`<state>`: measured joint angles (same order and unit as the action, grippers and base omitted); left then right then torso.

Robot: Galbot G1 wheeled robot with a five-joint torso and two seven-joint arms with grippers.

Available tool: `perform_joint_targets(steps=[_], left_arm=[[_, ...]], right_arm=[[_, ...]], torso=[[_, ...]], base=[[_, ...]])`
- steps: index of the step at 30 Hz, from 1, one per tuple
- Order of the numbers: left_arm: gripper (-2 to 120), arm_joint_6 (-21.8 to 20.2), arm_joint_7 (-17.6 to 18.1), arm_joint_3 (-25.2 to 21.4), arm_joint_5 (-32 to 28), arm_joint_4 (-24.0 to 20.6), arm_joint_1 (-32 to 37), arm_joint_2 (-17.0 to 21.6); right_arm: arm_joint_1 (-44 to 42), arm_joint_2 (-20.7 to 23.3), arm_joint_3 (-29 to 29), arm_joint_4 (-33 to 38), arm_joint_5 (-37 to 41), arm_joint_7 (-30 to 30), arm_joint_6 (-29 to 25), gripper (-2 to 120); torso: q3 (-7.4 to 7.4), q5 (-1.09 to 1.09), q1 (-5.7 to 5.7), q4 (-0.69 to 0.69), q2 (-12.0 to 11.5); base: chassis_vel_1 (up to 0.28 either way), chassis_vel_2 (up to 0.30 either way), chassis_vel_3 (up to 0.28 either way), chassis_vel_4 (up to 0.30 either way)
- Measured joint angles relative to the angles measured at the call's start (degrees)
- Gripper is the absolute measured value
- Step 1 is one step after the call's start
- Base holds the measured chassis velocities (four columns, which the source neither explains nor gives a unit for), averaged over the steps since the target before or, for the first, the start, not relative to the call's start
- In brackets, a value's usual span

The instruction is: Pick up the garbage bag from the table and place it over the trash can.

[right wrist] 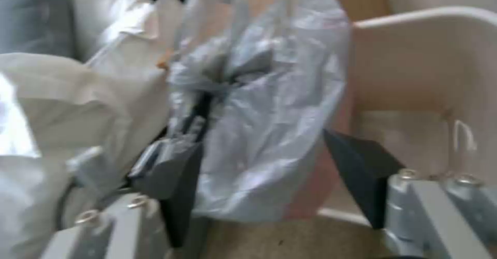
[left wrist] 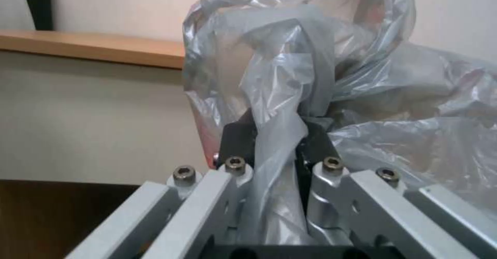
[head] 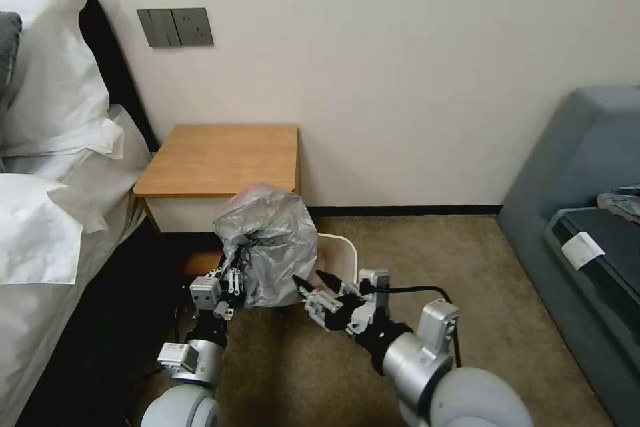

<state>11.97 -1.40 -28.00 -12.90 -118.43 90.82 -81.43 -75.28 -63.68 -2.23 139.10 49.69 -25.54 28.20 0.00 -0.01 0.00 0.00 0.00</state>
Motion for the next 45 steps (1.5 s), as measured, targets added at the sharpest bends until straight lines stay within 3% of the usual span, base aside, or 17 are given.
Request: perform_joint_targets(steps=[9,17,23,26,29,35,37,39,45], left_arm=[[7,0.77,-0.75,0.00,-0.48,-0.41,0.25,0.05],[7,0.95,-1.25,0.41,-0.73,-0.44,0.19,0.16],[7,1.01,-1.42,0.61,-0.73,-0.27,0.10,0.09],[7,1.23,-1.56,0.55,-0.94,-0.03,-0.02,0.16],[7,1.27,-1.60,0.54,-1.00,0.09,-0.04,0.09],[7,1.47,-1.63,0.62,-1.02,0.72,-0.02,-0.29],[7,1.47,-1.64,0.62,-1.01,0.72,-0.05,-0.30],[7,1.46,-1.64,0.54,-0.98,0.72,-0.08,-0.31],[7,1.52,-1.64,0.48,-0.98,0.92,-0.07,-0.33]], right_arm=[[1.13,-3.92,0.71,-3.66,0.30,-1.17,1.22,98],[2.07,-7.48,0.14,-8.52,-1.52,0.25,0.66,100],[2.17,-8.67,-0.15,-10.52,-4.47,1.89,-0.52,82],[1.93,-8.99,-0.45,-11.20,-7.01,3.14,-1.11,65],[1.81,-9.17,-0.52,-11.24,-7.29,3.26,-1.18,60],[1.39,-10.91,-1.18,-11.66,-8.11,3.60,-1.75,33],[1.37,-11.02,-1.23,-11.73,-8.22,3.65,-1.84,32],[1.29,-11.10,-1.33,-11.75,-8.54,3.78,-1.93,19],[0.95,-11.31,-1.58,-11.84,-9.55,3.93,-2.20,0]], torso=[[0.00,0.00,0.00,0.00,0.00],[0.01,0.00,0.00,0.00,0.00],[0.01,0.00,0.00,0.00,0.00],[0.01,0.00,0.00,0.00,0.00],[0.01,0.00,0.00,0.00,0.00],[0.01,0.00,0.00,0.00,0.00],[0.01,0.00,0.00,0.00,0.00],[0.01,0.00,0.00,0.00,0.00],[0.01,0.00,0.00,0.00,0.00]], base=[[0.000,0.000,0.000,0.000],[0.000,0.000,0.000,0.000],[0.000,0.000,0.000,0.000],[0.000,0.000,0.000,0.000],[0.000,0.000,0.000,0.000],[0.000,0.000,0.000,0.000],[0.000,0.000,0.000,0.000],[0.000,0.000,0.000,0.000],[0.000,0.000,0.000,0.000]])
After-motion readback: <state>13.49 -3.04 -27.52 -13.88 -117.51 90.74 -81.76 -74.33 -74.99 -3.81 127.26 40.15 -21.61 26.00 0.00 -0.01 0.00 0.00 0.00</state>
